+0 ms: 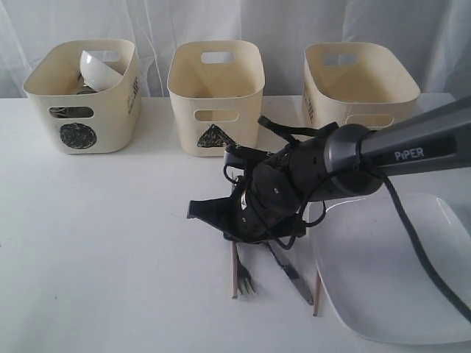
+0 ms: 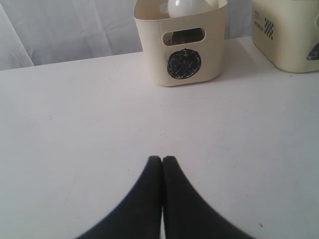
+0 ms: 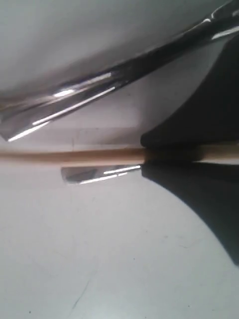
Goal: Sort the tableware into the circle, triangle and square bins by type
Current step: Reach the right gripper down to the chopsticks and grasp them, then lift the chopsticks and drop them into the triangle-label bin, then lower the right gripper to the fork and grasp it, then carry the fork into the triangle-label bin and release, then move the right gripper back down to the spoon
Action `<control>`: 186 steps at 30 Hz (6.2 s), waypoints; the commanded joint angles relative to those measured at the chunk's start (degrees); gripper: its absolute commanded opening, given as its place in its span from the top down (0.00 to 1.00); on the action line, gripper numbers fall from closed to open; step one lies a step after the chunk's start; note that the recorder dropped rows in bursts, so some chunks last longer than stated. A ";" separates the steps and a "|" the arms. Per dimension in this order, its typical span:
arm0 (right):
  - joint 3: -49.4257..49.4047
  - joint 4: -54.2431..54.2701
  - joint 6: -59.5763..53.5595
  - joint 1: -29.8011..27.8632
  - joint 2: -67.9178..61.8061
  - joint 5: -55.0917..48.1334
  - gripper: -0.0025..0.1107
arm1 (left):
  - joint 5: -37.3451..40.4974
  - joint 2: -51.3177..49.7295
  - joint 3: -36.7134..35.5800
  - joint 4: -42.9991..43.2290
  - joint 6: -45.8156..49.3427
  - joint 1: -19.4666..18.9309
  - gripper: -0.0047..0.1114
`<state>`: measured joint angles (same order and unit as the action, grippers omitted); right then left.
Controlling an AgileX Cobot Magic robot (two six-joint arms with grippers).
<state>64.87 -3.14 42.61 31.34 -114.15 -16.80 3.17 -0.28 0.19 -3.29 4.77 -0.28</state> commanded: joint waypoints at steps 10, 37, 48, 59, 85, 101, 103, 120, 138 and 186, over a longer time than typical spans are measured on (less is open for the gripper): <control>-0.31 -1.53 -3.88 0.22 3.36 -2.58 0.98 | -0.06 0.28 -0.19 -0.09 0.03 -0.23 0.96; 8.02 -9.55 -7.37 -11.44 13.99 19.48 0.98 | -0.06 0.28 -0.19 -0.09 0.03 -0.23 0.96; 31.09 -9.43 -12.62 -16.60 -5.03 25.88 0.98 | -0.06 0.28 -0.19 -0.09 0.03 -0.23 0.96; 45.85 -9.33 -15.74 -16.48 -17.16 24.51 0.74 | -0.06 0.28 -0.19 -0.09 0.03 -0.23 0.96; 11.78 3.78 -39.31 -2.75 3.23 -29.18 0.61 | -0.06 0.28 -0.19 -0.09 0.03 -0.23 0.96; 10.92 10.06 -42.61 -0.72 -1.07 -24.29 0.61 | -0.06 0.28 -0.19 -0.09 0.03 -0.23 0.96; 10.92 10.06 -42.61 -0.58 -2.31 -23.81 0.61 | -0.06 0.28 -0.19 -0.09 0.03 -0.23 0.96; 10.92 11.70 -42.18 -0.49 -3.19 -20.69 0.98 | -0.06 0.28 -0.19 -0.09 0.03 -0.23 0.96; 5.81 11.70 -33.14 -8.83 13.58 14.58 0.98 | -0.06 0.28 -0.19 -0.09 0.03 -0.23 0.96; 47.72 10.90 -34.45 -15.06 -14.27 8.77 0.67 | -0.06 0.28 -0.19 -0.09 0.03 -0.23 0.96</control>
<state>112.35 7.85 8.67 16.78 -130.35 -5.18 3.27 -0.28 0.19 -3.29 4.87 -0.28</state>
